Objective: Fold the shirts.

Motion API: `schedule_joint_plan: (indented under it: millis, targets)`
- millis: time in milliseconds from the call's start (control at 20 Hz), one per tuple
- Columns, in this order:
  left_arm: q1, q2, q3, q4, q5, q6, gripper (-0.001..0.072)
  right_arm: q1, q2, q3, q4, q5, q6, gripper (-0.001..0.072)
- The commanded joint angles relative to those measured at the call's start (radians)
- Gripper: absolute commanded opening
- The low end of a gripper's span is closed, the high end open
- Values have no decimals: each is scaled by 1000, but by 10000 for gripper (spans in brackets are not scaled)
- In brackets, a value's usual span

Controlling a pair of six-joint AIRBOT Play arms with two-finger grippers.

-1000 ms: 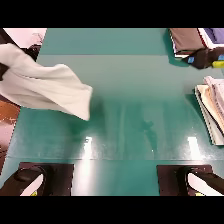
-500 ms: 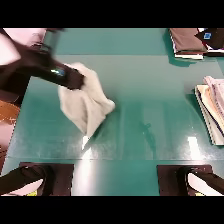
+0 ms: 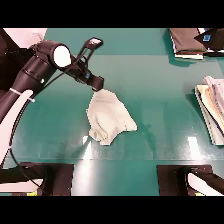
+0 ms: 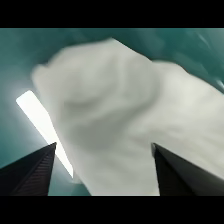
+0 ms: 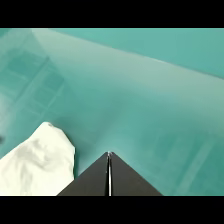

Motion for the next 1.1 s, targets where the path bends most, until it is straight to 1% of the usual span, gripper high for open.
schedule_joint_plan:
  millis: [0, 150, 250, 350, 550, 600, 650, 700, 800, 900, 950, 1000, 1050]
  targets:
    - [130, -89, 0, -80, 83, -8, 707, 1, -7, -1, 0, 37, 0, 18]
    - [211, -220, 0, -273, 84, 97, 707, 1, -35, -1, 1, 100, 9, 19]
    - [217, -290, 0, -351, 104, 176, 707, 1, -64, -1, 1, 139, 70, 19]
    - [207, -340, 0, -435, 115, 232, 707, 1, -93, -1, 2, 165, 80, 19]
    - [186, -392, 0, -445, 133, 238, 705, 3, -130, -1, 2, 201, 98, 19]
    - [185, -391, 2, -445, 150, 231, 521, 6, -139, -2, 1, 222, 98, 18]
    - [188, -388, 10, -444, 153, 231, 253, 9, -145, -9, 2, 241, 103, 19]
    - [194, -387, 27, -441, 142, 232, 43, 17, -142, -40, 2, 245, 106, 19]
    - [208, -386, 89, -429, 80, 230, 35, 32, -121, -153, 0, 226, 106, 19]
    - [221, -374, 153, -408, 22, 230, 35, 56, -97, -320, 2, 163, 105, 23]
    - [226, -359, 177, -401, 8, 230, 35, 74, -90, -418, 4, 109, 105, 173]
    - [227, -344, 195, -396, 1, 230, 35, 97, -89, -503, 4, 45, 105, 481]
    - [227, -328, 203, -396, 2, 230, 35, 129, -100, -590, 13, -34, 104, 644]
